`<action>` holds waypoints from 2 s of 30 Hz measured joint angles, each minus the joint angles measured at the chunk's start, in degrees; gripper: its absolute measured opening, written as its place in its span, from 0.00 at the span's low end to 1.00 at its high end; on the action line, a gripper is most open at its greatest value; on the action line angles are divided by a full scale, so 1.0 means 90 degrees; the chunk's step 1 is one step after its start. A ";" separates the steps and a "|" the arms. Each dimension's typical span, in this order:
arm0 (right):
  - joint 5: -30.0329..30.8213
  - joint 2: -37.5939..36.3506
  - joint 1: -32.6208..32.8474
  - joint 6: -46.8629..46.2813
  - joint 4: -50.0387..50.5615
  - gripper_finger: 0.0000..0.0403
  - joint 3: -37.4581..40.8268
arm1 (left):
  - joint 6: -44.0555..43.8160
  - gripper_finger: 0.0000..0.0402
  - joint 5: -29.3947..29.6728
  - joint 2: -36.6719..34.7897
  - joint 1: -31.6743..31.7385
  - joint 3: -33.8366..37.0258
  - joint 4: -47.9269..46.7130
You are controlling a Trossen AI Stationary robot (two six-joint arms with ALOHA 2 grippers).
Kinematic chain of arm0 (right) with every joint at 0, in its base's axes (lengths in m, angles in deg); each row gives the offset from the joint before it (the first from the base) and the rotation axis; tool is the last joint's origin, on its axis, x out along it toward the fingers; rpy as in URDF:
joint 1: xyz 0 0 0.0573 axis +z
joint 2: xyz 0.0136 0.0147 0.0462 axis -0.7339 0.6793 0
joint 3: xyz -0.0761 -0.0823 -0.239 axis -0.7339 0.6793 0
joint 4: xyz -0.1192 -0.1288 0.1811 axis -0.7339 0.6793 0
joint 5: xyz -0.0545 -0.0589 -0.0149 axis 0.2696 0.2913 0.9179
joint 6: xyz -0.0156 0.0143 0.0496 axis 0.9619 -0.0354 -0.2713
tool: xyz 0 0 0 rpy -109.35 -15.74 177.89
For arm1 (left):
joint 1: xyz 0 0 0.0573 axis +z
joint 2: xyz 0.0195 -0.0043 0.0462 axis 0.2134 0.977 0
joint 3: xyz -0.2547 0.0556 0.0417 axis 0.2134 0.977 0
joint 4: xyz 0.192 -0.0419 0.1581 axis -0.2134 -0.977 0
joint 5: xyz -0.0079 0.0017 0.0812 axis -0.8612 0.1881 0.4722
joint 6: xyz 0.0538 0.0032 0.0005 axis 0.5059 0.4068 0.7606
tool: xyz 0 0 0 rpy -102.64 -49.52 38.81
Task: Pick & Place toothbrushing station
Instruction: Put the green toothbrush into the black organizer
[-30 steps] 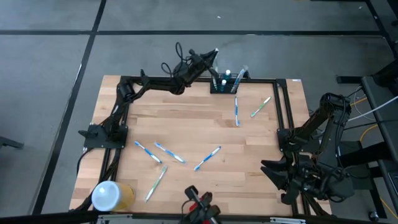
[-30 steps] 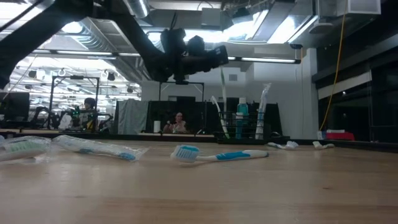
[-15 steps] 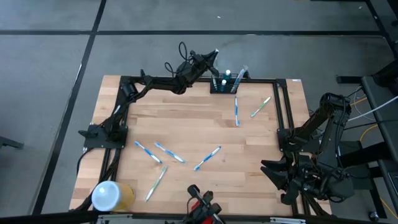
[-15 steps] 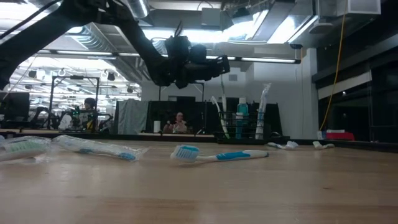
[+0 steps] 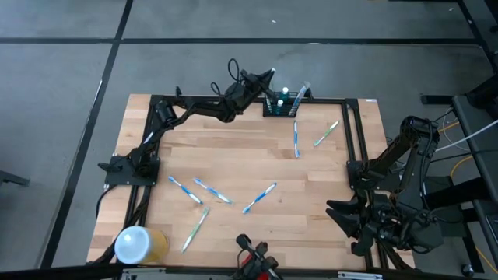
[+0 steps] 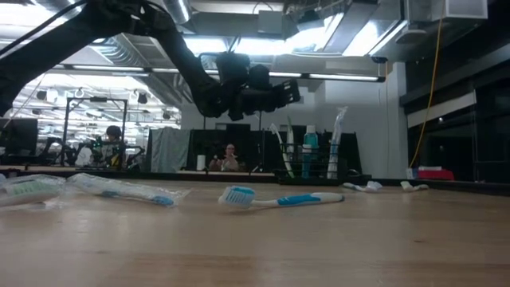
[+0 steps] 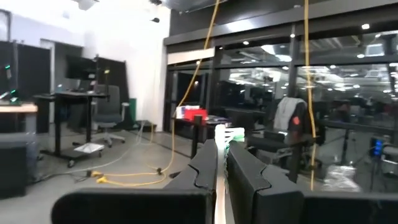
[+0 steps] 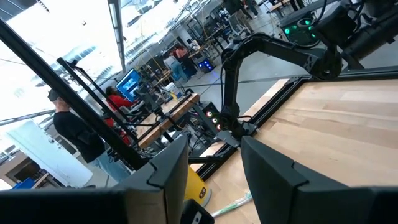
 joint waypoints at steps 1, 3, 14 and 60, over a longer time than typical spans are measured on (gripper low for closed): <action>0.0000 0.0000 0.0000 0.0001 0.0004 0.38 0.0000 | -0.0112 0.02 0.0030 0.0001 0.0004 0.0000 -0.0037; 0.0000 0.0000 0.0000 0.0001 0.0014 0.38 0.0000 | -0.0247 0.02 0.0230 -0.0001 -0.0025 0.0000 -0.0109; 0.0000 0.0000 0.0000 0.0001 0.0016 0.38 0.0000 | -0.0134 0.02 0.0668 -0.0001 -0.0129 0.0000 -0.0171; 0.0000 0.0000 0.0168 0.0120 0.0016 0.38 0.0001 | 0.0253 0.02 0.4189 0.0710 -0.0975 -0.1134 -0.0804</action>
